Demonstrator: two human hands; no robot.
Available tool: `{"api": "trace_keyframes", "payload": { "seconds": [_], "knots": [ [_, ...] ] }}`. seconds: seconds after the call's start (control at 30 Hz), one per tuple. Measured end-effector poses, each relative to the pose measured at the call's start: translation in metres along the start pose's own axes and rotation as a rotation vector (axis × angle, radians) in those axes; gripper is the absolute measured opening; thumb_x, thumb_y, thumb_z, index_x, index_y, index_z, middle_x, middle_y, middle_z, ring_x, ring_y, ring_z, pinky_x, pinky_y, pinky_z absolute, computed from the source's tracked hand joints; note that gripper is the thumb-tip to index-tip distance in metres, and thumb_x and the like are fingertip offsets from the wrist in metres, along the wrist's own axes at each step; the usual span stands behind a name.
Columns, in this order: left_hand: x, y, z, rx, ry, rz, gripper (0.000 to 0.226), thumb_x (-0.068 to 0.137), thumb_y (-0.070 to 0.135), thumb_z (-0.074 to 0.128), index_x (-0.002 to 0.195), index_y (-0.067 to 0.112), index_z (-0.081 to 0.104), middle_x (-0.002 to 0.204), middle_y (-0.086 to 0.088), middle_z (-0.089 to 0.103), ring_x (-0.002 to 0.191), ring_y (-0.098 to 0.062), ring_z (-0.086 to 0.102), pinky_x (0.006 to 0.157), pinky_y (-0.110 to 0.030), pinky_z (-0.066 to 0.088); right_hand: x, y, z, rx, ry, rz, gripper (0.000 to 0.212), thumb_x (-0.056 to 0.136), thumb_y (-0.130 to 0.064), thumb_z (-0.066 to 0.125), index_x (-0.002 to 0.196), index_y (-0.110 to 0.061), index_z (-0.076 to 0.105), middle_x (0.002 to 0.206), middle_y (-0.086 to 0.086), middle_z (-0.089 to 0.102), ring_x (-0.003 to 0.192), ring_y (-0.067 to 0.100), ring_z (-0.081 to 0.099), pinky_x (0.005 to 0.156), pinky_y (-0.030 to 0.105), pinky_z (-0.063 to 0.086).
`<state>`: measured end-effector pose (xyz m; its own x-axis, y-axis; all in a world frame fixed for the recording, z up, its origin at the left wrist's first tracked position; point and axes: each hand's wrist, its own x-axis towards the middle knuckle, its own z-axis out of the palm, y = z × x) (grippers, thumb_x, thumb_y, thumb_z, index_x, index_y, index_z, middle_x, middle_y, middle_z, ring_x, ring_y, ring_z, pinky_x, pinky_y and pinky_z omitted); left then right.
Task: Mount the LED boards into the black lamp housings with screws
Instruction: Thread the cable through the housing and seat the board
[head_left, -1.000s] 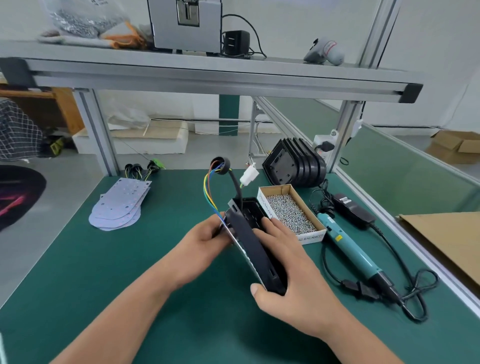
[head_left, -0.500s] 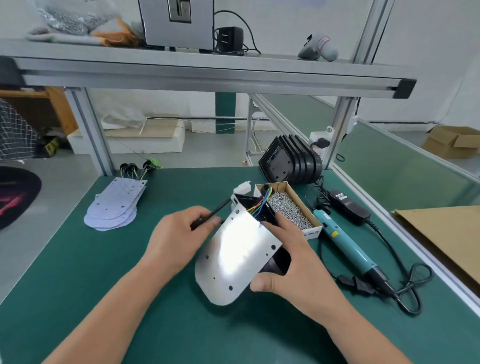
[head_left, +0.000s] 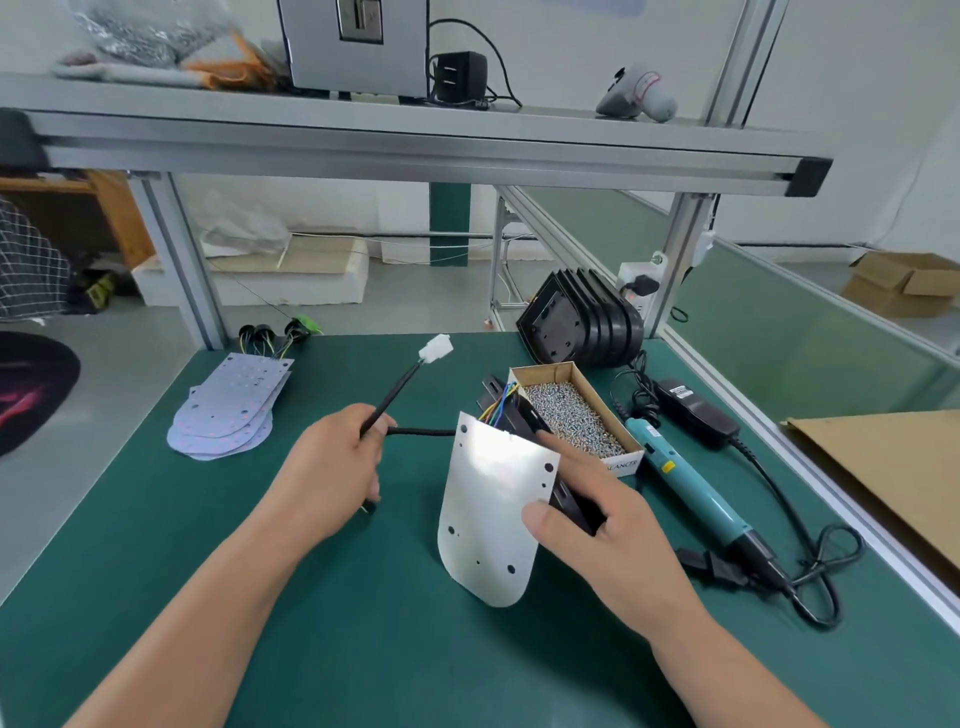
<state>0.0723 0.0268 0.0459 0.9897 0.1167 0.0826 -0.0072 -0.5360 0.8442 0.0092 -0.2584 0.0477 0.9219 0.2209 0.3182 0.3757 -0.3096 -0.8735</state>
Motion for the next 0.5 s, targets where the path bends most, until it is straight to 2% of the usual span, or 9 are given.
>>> {"api": "trace_keyframes", "payload": {
  "seconds": [0.07,0.13,0.2,0.23,0.27,0.3,0.37,0.43,0.5],
  "knots": [
    [-0.001,0.004,0.007,-0.309,-0.023,-0.117,0.023,0.11,0.018,0.047,0.107,0.019,0.07,0.066,-0.002,0.063,0.047,-0.02,0.06,0.056,-0.042,0.063,0.001,-0.001,0.002,0.008,-0.004,0.005,0.046,0.09,-0.029,0.07,0.126,-0.057,0.068,0.145,-0.025,0.059,0.142,0.002,0.049,0.11,0.025,0.038],
    [-0.004,0.013,0.017,-0.647,-0.102,-0.249,0.028,0.107,0.005,0.046,0.118,0.011,0.071,0.074,-0.004,0.066,0.046,-0.016,0.054,0.052,-0.034,0.059,0.001,-0.003,0.004,0.006,-0.023,0.037,0.041,0.092,-0.026,0.067,0.126,-0.049,0.069,0.126,-0.02,0.069,0.119,0.005,0.062,0.099,0.025,0.044],
    [-0.01,0.019,0.03,-0.844,-0.187,-0.334,0.038,0.103,-0.003,0.044,0.12,0.011,0.075,0.078,-0.006,0.069,0.05,-0.015,0.058,0.053,-0.032,0.058,0.001,-0.003,0.005,0.016,-0.036,0.076,0.033,0.091,-0.029,0.065,0.121,-0.041,0.071,0.104,-0.018,0.07,0.093,0.005,0.059,0.085,0.024,0.046],
    [-0.013,0.022,0.036,-0.908,-0.215,-0.365,0.041,0.102,-0.006,0.044,0.116,0.01,0.078,0.081,-0.007,0.069,0.054,-0.015,0.062,0.055,-0.032,0.06,0.0,-0.003,0.005,0.031,-0.036,0.088,0.029,0.091,-0.031,0.065,0.119,-0.037,0.071,0.097,-0.017,0.068,0.087,0.008,0.056,0.081,0.025,0.046],
    [-0.015,0.023,0.042,-0.951,-0.229,-0.39,0.042,0.101,-0.007,0.044,0.11,0.008,0.082,0.082,-0.007,0.069,0.059,-0.016,0.065,0.057,-0.033,0.061,0.0,-0.003,0.005,0.046,-0.04,0.097,0.027,0.09,-0.035,0.065,0.117,-0.031,0.071,0.092,-0.013,0.066,0.084,0.011,0.055,0.079,0.025,0.046],
    [-0.016,0.023,0.046,-0.972,-0.233,-0.401,0.041,0.1,-0.006,0.046,0.105,0.008,0.084,0.083,-0.007,0.069,0.062,-0.016,0.067,0.058,-0.034,0.062,0.0,-0.002,0.006,0.062,-0.056,0.107,0.03,0.09,-0.039,0.064,0.115,-0.023,0.07,0.091,-0.002,0.065,0.083,0.017,0.055,0.079,0.029,0.045],
    [-0.015,0.022,0.049,-0.929,-0.236,-0.375,0.032,0.1,0.004,0.054,0.101,0.011,0.085,0.086,-0.006,0.069,0.066,-0.015,0.068,0.058,-0.032,0.061,0.001,0.001,0.006,0.08,-0.1,0.13,0.046,0.088,-0.045,0.062,0.112,-0.005,0.064,0.101,0.024,0.06,0.085,0.028,0.052,0.081,0.044,0.044],
    [-0.013,0.017,0.047,-0.846,-0.241,-0.35,0.022,0.092,0.023,0.07,0.102,0.011,0.085,0.089,-0.005,0.07,0.07,-0.015,0.068,0.059,-0.031,0.059,0.001,0.002,0.007,0.076,-0.13,0.148,0.053,0.089,-0.047,0.06,0.113,0.0,0.06,0.103,0.03,0.058,0.085,0.024,0.049,0.082,0.047,0.043],
    [-0.012,0.014,0.043,-0.807,-0.26,-0.359,0.04,0.077,0.04,0.084,0.102,0.009,0.085,0.088,-0.004,0.071,0.076,-0.018,0.072,0.066,-0.034,0.061,0.001,0.002,0.008,0.074,-0.141,0.147,0.048,0.091,-0.047,0.057,0.114,-0.006,0.062,0.107,0.029,0.059,0.088,0.025,0.053,0.086,0.051,0.047]
  ]
}}
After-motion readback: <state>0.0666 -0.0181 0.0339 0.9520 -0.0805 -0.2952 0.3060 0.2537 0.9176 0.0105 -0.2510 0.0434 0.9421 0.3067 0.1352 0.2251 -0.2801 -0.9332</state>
